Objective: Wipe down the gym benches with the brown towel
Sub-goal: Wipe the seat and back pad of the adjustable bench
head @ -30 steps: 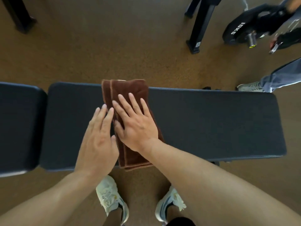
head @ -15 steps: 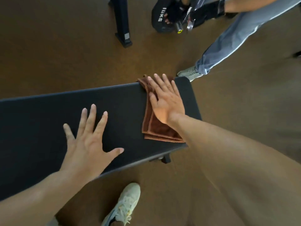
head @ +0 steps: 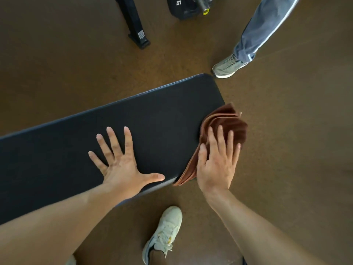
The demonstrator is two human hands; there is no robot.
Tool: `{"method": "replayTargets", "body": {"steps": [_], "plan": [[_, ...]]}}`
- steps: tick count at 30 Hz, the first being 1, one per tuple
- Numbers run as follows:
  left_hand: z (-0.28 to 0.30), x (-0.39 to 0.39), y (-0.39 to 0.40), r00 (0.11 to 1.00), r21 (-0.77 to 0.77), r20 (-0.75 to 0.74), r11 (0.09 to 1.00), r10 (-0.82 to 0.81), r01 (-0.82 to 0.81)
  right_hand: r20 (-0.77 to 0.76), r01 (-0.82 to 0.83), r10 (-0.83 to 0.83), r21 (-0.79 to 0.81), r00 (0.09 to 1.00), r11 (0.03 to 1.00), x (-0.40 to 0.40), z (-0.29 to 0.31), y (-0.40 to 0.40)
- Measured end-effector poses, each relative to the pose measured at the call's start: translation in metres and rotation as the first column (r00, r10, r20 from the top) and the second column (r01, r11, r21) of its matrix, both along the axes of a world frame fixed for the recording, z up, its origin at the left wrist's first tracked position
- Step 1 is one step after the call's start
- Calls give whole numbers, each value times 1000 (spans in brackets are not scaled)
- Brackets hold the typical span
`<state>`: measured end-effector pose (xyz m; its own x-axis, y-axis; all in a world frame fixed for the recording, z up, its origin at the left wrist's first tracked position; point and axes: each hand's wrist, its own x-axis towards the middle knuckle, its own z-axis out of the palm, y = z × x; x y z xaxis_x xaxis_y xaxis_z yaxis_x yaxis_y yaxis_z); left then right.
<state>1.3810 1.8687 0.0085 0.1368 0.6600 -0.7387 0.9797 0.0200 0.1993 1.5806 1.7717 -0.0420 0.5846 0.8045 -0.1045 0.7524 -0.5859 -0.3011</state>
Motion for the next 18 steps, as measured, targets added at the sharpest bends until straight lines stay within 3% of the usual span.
{"method": "replayTargets", "body": {"steps": [2, 4, 5, 6, 7, 8, 10, 11, 13, 15, 18], "plan": [[-1, -2, -1, 1000, -4, 24, 1000, -8, 8, 11, -325, 326, -15, 945, 945, -21, 2, -10], [-3, -6, -1, 999, 7, 46, 1000, -26, 26, 65, -660, 665, -86, 744, 747, -19, 6, -11], [-4, -8, -1, 997, 4, 64, 999, -35, 34, 88, -745, 759, -149, 645, 651, -8, 7, -4], [-4, -10, 0, 995, 3, 92, 999, -49, 49, 108, -763, 789, -209, 604, 612, 2, 7, 5], [-6, -12, 1, 989, 2, 130, 998, -66, 67, 111, -714, 754, -256, 648, 651, 9, 9, 16], [-6, -15, 3, 980, -7, 184, 997, -78, 80, 104, -607, 653, -283, 750, 742, 10, 11, 25], [-4, -30, 3, 934, -27, 350, 996, -73, 88, 70, -300, 330, -278, 941, 913, -8, 13, 40], [-2, -45, 2, 894, -14, 443, 997, -64, 78, 53, -159, 177, -253, 983, 954, -25, 13, 46], [2, -92, -5, 822, 62, 567, 998, -56, 26, 41, 41, -33, -212, 999, 976, -67, 14, 63], [2, -161, -13, 825, 187, 561, 981, -66, -48, 34, 148, -144, -202, 989, 968, -116, 18, 86], [-5, -283, -15, 892, 363, 450, 922, -49, -132, 23, 89, -87, -190, 996, 978, -207, 20, 116]]}}
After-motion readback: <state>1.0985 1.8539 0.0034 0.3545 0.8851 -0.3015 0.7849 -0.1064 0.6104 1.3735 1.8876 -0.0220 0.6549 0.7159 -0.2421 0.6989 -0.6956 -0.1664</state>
